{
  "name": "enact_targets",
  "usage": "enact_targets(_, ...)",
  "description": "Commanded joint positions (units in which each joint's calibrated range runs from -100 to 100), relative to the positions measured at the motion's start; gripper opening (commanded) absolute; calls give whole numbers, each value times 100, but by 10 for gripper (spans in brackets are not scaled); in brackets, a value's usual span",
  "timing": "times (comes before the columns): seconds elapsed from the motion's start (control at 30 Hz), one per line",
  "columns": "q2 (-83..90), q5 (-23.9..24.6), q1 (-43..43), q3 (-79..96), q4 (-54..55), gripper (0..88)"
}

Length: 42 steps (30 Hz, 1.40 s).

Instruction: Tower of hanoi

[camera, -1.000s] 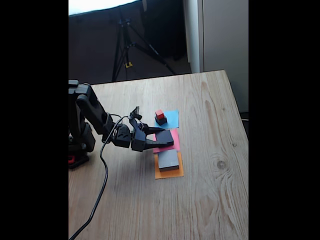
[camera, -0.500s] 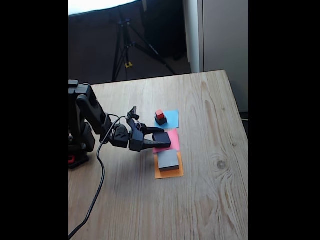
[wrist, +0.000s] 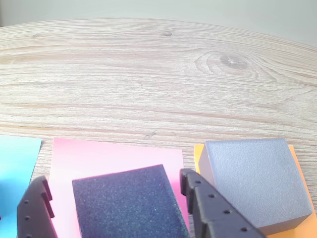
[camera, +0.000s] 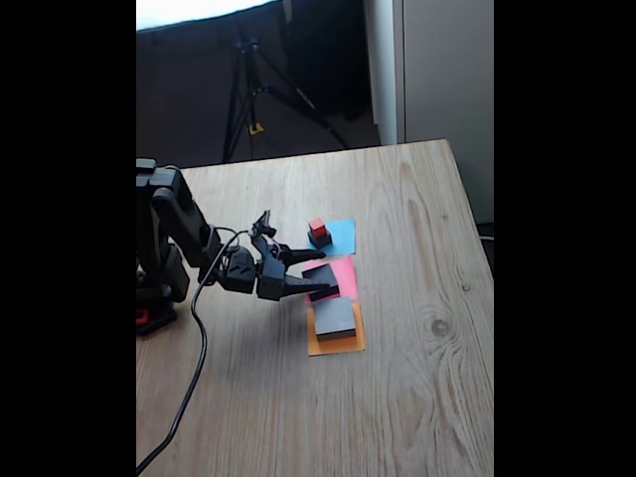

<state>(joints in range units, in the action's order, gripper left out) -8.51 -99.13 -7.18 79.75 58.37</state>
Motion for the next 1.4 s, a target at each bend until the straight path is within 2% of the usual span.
enact_targets(0.0, 472, -87, 87, -102, -37, 316)
enact_targets(0.1, 1191, -87, 137, -57, -742, 286)
enact_targets(0.2, 2032, -87, 153, -57, -1745, 175)
enact_targets(0.33, 3129, -87, 212, -57, -3178, 104)
enact_targets(0.53, 4416, -87, 371, -593, -5784, 12)
enact_targets(0.77, 5476, -87, 596, -2202, -9515, 10)
enact_targets(1.0, 5771, -87, 1039, -4811, -12947, 10)
enact_targets(1.23, 6044, -70, 1374, -6448, -14841, 10)
enact_targets(1.37, 6248, -87, 1466, -6620, -15254, 10)
